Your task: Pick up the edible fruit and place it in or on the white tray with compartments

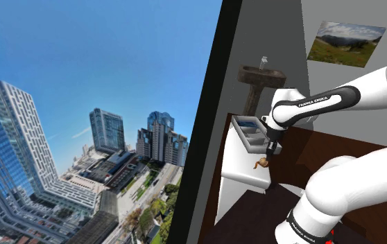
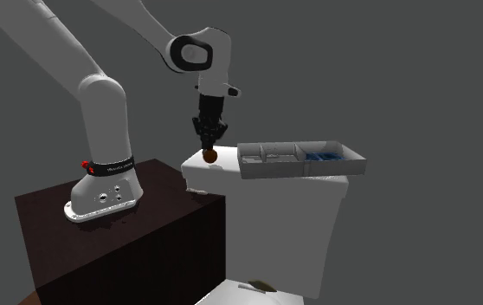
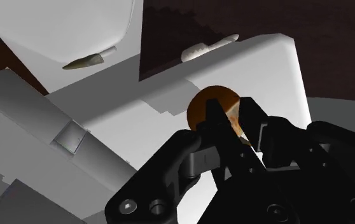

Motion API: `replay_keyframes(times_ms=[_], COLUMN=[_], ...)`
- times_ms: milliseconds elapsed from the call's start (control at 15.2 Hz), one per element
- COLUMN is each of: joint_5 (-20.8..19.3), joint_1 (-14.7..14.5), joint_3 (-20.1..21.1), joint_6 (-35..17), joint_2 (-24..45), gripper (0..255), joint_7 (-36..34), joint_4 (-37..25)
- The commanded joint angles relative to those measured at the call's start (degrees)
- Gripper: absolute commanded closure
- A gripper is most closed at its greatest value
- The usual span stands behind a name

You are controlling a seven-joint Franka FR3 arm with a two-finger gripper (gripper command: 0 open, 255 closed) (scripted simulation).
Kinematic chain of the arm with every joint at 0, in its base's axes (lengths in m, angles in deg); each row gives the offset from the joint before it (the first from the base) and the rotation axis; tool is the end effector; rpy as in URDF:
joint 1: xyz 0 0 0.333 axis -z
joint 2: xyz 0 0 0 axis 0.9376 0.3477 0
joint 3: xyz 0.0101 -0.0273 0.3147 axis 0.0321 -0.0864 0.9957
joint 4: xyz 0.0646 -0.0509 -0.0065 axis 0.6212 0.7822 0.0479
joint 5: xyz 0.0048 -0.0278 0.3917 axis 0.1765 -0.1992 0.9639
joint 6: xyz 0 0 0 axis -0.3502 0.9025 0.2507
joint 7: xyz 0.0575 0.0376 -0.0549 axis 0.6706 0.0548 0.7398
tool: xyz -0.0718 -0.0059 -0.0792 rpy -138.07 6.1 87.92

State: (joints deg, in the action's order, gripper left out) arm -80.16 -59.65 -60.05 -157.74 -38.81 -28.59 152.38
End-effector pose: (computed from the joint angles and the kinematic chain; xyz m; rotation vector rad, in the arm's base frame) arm 0.2560 -0.1919 0.3242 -3.0585 -0.2536 0.1930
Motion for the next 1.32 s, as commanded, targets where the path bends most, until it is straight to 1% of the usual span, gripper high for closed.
replay_keyframes(times_ms=[0,132,198,264,330,462,528,594,726,792,1254], joint_5=[4.5,4.3,4.3,4.6,3.8,3.8,3.1,3.1,6.0,7.4,7.3], joint_1=[-0.3,0.0,-0.1,-0.5,-1.1,-1.2,-1.0,-1.0,-8.3,-11.4,-11.0], joint_3=[0.2,0.2,-0.2,0.0,-1.0,-0.6,-0.6,-0.6,-1.3,-1.4,-2.2], joint_6=[0.2,1.0,0.0,0.2,0.4,2.6,1.8,1.8,5.8,8.1,1.6], joint_2=[0.2,-0.5,0.5,0.7,0.1,-1.4,-0.9,-0.9,10.2,15.6,18.2], gripper=[255,255,255,255,255,255,255,0,0,0,0], joint_7=[-0.2,0.1,0.2,0.1,-0.4,-0.7,-0.6,-0.6,6.1,9.8,10.2], joint_4=[0.9,0.7,0.8,0.3,0.6,-0.2,-0.1,-0.1,-8.5,-12.5,-8.5])
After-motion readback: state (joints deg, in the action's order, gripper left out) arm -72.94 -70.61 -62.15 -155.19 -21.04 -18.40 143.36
